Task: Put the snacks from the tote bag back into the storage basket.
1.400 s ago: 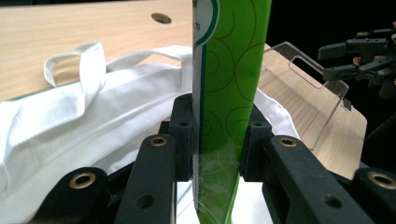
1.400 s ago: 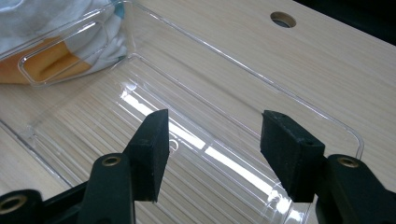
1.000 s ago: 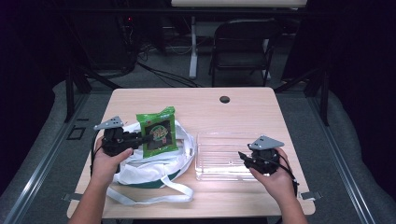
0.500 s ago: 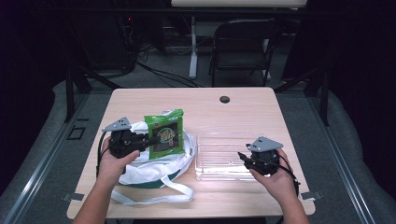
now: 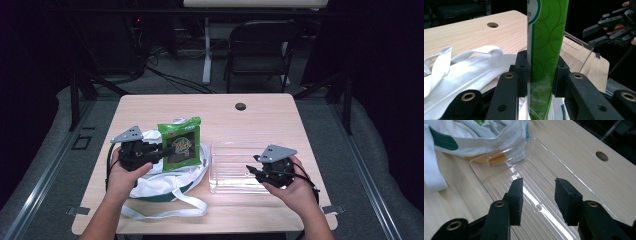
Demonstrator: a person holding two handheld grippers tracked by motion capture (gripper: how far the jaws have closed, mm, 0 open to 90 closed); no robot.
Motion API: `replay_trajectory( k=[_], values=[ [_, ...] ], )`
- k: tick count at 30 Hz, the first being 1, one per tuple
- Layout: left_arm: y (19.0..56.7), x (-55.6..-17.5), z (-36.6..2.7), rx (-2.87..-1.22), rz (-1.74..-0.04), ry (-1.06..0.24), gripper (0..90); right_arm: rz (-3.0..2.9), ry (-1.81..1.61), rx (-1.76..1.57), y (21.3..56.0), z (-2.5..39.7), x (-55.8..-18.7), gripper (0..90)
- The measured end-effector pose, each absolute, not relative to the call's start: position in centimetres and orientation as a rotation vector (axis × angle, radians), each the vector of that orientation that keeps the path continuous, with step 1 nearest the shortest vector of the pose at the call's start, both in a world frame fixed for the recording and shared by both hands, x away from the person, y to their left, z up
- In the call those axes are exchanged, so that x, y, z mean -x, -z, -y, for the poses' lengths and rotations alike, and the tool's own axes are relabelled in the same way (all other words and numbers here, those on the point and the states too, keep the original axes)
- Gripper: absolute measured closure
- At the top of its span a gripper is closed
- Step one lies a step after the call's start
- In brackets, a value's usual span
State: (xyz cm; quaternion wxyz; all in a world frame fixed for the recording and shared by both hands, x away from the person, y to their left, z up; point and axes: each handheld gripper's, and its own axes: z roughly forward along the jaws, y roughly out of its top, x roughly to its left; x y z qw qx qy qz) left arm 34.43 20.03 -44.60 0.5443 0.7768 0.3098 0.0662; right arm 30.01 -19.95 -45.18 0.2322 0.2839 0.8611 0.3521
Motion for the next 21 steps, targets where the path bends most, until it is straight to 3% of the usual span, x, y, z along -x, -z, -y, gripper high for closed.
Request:
replay_trajectory(
  k=[21],
  values=[
    [44.5,-34.3,-20.0,-1.829,-0.717,-0.134,72.2,-2.633,-0.805,-0.517,41.0,15.8,-33.4,60.5]
  ],
)
